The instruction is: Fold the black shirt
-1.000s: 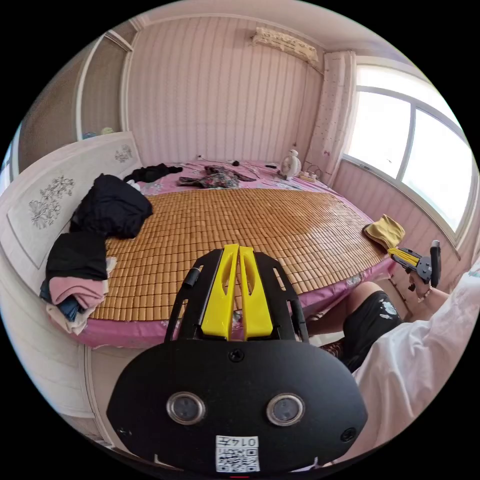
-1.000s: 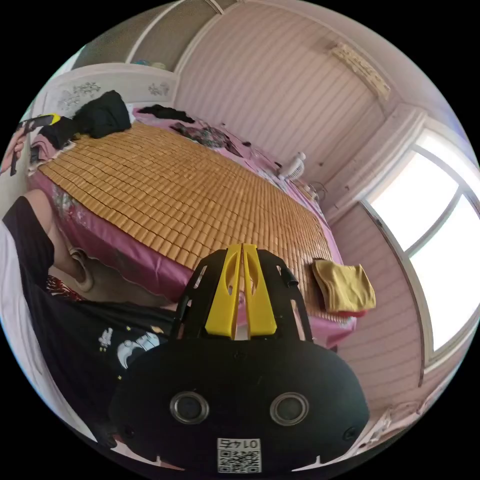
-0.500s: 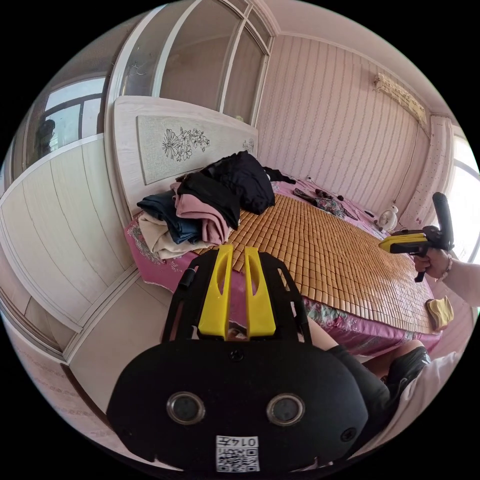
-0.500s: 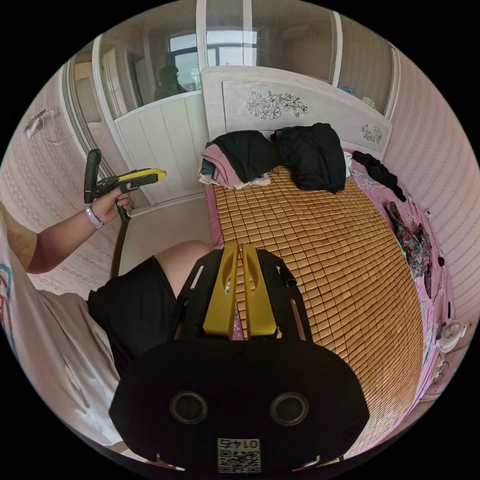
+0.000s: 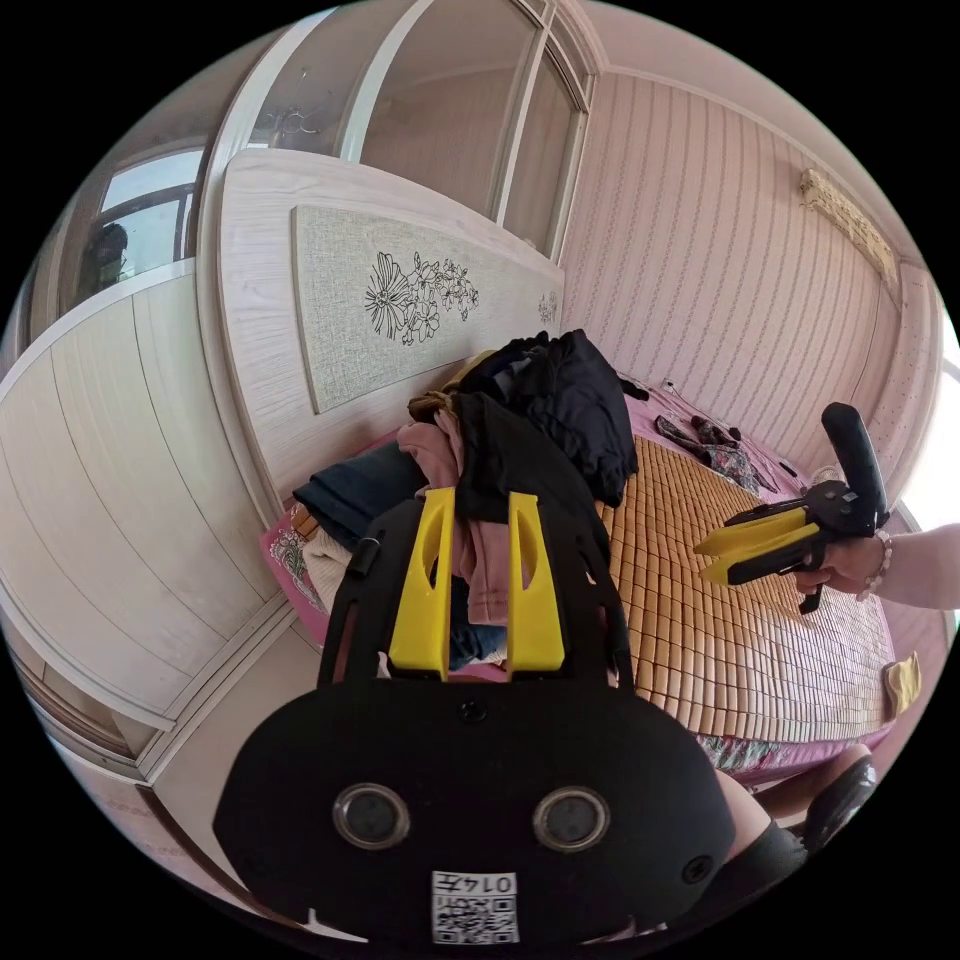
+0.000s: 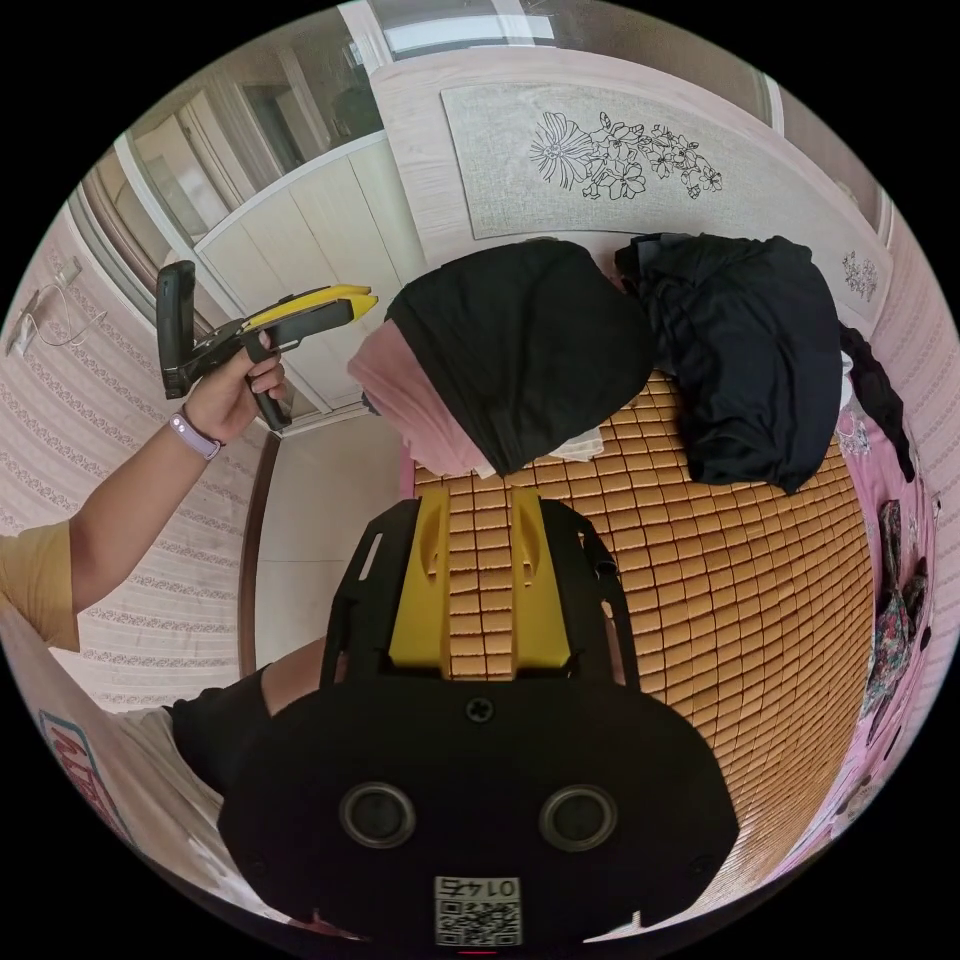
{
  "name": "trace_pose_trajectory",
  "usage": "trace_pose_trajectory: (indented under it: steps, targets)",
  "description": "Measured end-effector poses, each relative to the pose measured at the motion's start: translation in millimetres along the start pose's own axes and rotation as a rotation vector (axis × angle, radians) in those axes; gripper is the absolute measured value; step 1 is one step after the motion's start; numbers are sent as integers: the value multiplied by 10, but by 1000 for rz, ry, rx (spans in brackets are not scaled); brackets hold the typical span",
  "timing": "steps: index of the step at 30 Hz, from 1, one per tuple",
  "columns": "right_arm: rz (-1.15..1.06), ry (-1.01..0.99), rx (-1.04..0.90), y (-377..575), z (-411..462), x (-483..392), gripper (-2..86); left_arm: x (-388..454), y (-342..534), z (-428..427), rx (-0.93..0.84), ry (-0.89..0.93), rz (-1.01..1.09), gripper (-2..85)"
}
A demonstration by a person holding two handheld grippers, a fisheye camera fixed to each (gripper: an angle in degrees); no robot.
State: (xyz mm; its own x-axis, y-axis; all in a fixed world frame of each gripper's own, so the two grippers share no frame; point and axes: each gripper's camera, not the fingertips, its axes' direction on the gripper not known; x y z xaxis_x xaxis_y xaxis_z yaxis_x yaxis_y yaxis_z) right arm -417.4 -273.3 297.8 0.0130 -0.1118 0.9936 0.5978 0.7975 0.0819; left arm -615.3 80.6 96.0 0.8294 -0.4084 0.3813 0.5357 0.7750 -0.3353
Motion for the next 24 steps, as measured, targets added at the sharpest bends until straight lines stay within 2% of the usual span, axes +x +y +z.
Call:
trace_pose_trajectory:
  steps: [2,5,7,11,13,17,20,22,24]
  targets:
    - [32,-12,9,-211,225,110,91,2,-119,132,-34,-24,12,54]
    - [87,-26,27,-451,540,275,76,54,-263,316,-136,43,78,52]
    - [75,-34,-7,-549,670,371,64,145,-309,262,-122,15,140,41]
    - [9,-48,33,-526,421,509,45,505,-517,42,-116,-179,349,16]
    - [-7,-23,112,-389,31,722,30,662,-652,-99,-55,-187,416,5]
    - [73,-36,274,32,-756,1176,9,964,-1072,-371,35,-54,440,-4]
    - [167,-22,384,729,-1433,1460,3,1370,-1285,-775,88,163,477,-5]
    - [261,65,470,1550,-1833,1522,5,1676,-1168,-1031,153,332,510,-6]
    - [356,131,475,2225,-1966,1525,7,2093,-767,-1170,165,527,524,-7]
